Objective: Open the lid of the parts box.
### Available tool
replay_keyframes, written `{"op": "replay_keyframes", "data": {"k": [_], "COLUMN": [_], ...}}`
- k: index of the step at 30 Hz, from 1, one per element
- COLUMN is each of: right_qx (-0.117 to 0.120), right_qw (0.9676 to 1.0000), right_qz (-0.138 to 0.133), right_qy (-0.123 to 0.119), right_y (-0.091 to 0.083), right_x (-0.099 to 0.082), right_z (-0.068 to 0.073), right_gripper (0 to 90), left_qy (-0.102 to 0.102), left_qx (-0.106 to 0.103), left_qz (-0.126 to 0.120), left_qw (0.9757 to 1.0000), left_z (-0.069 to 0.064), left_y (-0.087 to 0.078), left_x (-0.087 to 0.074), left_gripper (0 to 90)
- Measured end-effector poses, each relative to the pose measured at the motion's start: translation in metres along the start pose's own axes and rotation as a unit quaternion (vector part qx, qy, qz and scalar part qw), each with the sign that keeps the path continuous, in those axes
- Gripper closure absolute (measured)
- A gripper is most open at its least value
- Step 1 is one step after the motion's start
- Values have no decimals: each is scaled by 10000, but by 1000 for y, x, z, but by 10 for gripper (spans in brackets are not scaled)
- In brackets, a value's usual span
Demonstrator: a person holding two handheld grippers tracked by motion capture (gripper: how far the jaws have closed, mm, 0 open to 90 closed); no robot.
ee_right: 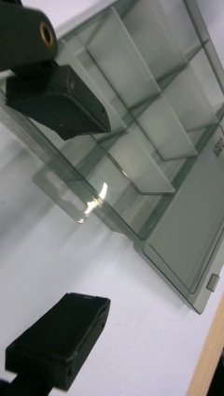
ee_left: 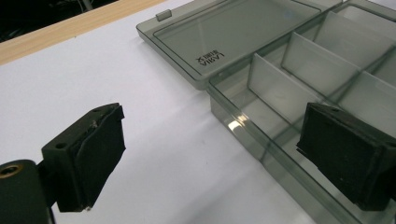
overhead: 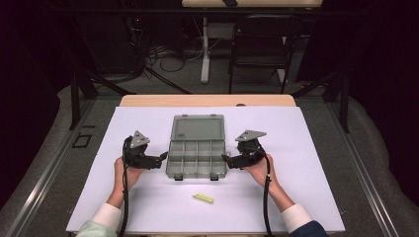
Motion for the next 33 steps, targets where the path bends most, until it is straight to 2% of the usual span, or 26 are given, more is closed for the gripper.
{"op": "replay_keyframes", "data": {"k": [2, 7, 10, 13, 16, 18, 20, 22, 33], "right_qx": [10, 39, 48, 42, 77, 55, 96, 101, 187], "right_qw": [10000, 9999, 9999, 9999, 9999, 9999, 9998, 9998, 9997], "right_qz": [40, 108, 109, 103, 10, 89, 87, 92, 109], "right_qy": [-34, -4, -7, -12, -101, -135, -144, -126, -80], "right_y": [-3, -7, -10, -12, -14, -16, -17, -18, -23], "right_x": [-6, -16, -22, -25, -28, -28, -30, -31, -34], "right_z": [1, -1, -1, 0, 3, 4, 6, 7, 10], "right_gripper": [73, 24, 1, 0, 0, 0, 0, 0, 0], "left_qy": [10, 42, 55, 142, 137, 121, -32, -75, 43], "left_qx": [31, 51, 17, 87, 53, 100, 38, 41, 191], "left_qz": [-8, 20, 6, 20, 75, 77, -16, -44, -60], "left_qw": [10000, 10000, 10000, 9999, 9999, 9998, 10000, 10000, 9998], "left_z": [-7, -16, -26, -32, -35, -35, -34, -35, -42], "left_y": [-7, -13, -18, -23, -27, -29, -32, -32, -31], "left_x": [-6, -12, -16, -20, -27, -30, -32, -34, -36], "left_gripper": [43, 13, 2, 1, 1, 1, 1, 1, 1]}}
Point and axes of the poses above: each handheld gripper's, and its own axes: y roughly forward along the jaws, x roughly out of its top, z roughly to its left, the point moved 2 cm from there along y, roughly forward along the jaws, and after that the axes turned 12 degrees about y, right-handed, at the moved point
